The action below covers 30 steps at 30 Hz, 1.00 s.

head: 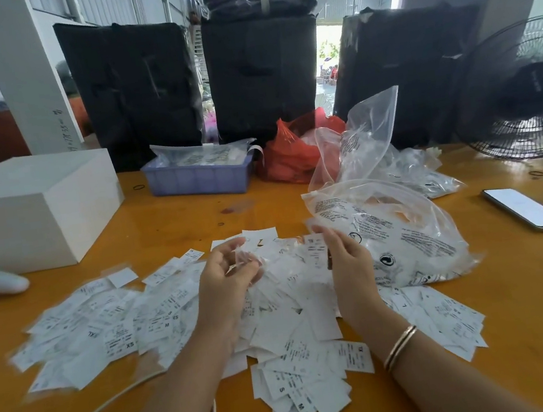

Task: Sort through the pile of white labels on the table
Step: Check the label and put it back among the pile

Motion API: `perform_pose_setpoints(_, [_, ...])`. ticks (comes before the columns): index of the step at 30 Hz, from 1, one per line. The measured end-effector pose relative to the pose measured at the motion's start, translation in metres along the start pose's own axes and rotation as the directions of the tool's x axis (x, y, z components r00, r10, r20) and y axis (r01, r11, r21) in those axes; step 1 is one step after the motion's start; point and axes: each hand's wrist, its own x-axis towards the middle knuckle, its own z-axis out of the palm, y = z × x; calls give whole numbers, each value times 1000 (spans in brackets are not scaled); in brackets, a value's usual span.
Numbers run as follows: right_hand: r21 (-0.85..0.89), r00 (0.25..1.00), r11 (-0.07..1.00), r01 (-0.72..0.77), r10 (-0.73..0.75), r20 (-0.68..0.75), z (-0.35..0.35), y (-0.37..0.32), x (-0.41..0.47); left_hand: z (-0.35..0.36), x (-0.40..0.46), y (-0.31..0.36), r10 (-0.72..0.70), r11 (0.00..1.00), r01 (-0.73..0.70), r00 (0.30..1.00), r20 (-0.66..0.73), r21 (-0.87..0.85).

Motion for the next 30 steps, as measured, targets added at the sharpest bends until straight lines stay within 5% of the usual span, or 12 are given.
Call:
perform_pose_setpoints(8, [-19,998,998,-67,67,18,1,3,0,5,-4,-2,-58,998,59,998,38,-31])
perform_pose_setpoints(14, [2,978,998,-68,66,198,2,2,-5,7,-6,2,-131,983,133,991,22,-129])
perform_pose_setpoints(23, [-170,922,927,336,-286,261,8,6,-16,8,-8,4,-150,966,153,988,31,-207])
perform_pose_setpoints(30, [-257,866,832,492,-438,241,10,9,-17,13,-11,5,-163,972,177,982,98,-155])
